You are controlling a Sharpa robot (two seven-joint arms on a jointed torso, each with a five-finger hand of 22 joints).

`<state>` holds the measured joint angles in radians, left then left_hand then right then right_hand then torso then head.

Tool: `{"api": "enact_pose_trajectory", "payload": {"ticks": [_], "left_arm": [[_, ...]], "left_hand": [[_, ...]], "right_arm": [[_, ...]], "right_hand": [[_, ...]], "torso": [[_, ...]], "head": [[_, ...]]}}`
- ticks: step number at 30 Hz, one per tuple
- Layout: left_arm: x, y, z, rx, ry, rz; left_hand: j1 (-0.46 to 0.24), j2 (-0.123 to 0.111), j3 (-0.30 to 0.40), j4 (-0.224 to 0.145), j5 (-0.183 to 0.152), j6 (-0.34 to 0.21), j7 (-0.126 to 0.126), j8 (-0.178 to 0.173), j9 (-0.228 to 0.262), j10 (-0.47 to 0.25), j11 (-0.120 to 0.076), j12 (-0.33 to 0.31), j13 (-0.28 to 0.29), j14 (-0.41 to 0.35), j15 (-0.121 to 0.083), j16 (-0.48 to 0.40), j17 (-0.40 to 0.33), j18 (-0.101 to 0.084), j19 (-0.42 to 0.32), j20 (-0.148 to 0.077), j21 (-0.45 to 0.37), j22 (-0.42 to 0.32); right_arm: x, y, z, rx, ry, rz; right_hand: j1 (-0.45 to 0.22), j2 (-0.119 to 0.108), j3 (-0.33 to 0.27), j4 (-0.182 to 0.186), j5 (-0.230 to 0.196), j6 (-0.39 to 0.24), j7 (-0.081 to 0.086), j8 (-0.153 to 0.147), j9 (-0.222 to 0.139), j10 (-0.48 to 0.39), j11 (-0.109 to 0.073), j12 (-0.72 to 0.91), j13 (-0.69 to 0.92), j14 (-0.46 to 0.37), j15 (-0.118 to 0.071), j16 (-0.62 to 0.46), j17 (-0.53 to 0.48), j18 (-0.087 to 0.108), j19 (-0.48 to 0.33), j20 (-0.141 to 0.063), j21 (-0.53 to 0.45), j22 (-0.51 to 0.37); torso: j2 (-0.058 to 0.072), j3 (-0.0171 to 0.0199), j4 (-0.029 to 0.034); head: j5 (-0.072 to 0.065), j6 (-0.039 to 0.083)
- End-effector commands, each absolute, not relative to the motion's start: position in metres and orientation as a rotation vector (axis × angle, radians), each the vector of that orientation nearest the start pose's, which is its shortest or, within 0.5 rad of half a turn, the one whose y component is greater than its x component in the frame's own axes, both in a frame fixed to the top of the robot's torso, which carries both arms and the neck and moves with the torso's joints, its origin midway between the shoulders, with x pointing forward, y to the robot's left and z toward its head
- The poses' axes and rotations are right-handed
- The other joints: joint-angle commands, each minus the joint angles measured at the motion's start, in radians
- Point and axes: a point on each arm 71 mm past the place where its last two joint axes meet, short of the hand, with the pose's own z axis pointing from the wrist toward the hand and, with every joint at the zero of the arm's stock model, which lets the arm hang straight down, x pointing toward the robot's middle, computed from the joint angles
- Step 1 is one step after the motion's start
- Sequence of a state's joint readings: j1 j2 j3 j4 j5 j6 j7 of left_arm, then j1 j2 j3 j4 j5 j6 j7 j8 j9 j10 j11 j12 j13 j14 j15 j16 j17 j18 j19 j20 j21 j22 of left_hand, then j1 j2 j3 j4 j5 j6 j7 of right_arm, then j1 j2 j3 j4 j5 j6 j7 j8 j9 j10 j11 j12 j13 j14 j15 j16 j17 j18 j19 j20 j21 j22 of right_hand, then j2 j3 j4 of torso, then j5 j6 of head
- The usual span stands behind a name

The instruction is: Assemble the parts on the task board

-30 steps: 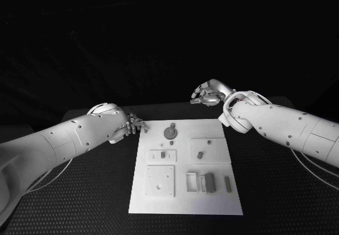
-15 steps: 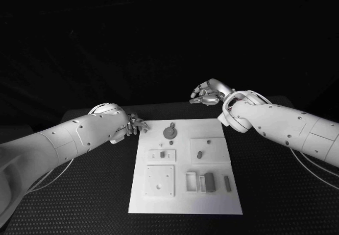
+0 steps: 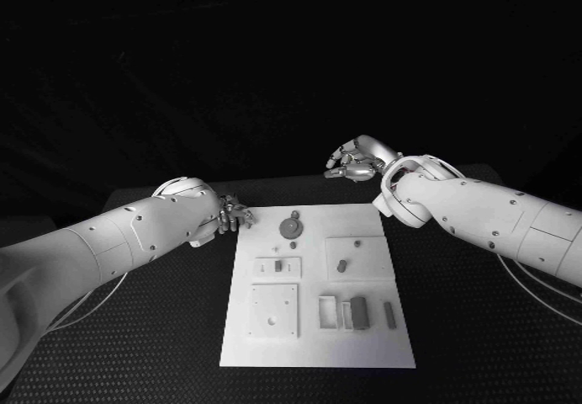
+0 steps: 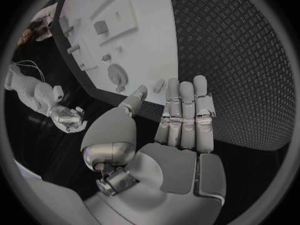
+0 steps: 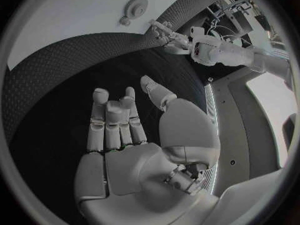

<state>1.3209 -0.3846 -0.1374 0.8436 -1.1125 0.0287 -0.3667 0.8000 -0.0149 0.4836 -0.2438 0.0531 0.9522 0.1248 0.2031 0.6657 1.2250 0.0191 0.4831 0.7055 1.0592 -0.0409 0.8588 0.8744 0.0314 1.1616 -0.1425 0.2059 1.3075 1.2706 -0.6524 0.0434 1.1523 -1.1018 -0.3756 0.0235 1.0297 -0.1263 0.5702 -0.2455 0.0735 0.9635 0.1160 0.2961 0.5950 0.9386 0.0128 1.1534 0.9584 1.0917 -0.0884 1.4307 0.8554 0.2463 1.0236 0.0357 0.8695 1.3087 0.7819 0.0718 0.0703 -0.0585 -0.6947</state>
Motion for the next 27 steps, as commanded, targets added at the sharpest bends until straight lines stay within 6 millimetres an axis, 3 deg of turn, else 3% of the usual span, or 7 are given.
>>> {"api": "enact_pose_trajectory", "payload": {"ticks": [1,27], "left_arm": [[0.5974,0.1746,-0.2056,-0.207,2.082,-0.303],[0.5985,0.1734,-0.2085,-0.236,2.099,-0.331]], "left_hand": [[0.009,0.008,0.002,-0.009,-0.001,0.007,-0.001,0.005,-0.003,0.002,-0.005,0.004,-0.001,-0.005,-0.001,0.006,-0.002,0.011,0.006,0.003,-0.004,0.022],[0.037,0.073,0.001,-0.023,-0.001,0.033,-0.008,0.023,-0.015,0.009,-0.011,0.002,-0.012,-0.003,-0.001,0.015,-0.019,0.008,0.009,0.003,-0.006,0.021]], "right_arm": [[0.5702,-0.2169,-0.1359,0.218,1.511,0.762],[0.5703,-0.2161,-0.1361,0.218,1.513,0.764]], "right_hand": [[-0.002,0.007,-0.003,-0.002,0.006,0.001,0.007,-0.004,-0.001,-0.007,0.002,0.002,-0.001,-0.006,-0.002,-0.002,-0.001,0.016,-0.006,0.001,-0.005,0.015],[-0.003,0.008,-0.003,-0.001,0.006,0.001,0.007,-0.004,-0.001,-0.007,0.002,0.003,-0.001,-0.006,-0.002,-0.002,-0.002,0.016,-0.006,0.002,-0.005,0.015]], "torso": [[0.001,-0.0005,-0.0003],[0.000,-0.0005,0.0001]], "head": [[-0.002,0.000],[-0.004,-0.001]]}}
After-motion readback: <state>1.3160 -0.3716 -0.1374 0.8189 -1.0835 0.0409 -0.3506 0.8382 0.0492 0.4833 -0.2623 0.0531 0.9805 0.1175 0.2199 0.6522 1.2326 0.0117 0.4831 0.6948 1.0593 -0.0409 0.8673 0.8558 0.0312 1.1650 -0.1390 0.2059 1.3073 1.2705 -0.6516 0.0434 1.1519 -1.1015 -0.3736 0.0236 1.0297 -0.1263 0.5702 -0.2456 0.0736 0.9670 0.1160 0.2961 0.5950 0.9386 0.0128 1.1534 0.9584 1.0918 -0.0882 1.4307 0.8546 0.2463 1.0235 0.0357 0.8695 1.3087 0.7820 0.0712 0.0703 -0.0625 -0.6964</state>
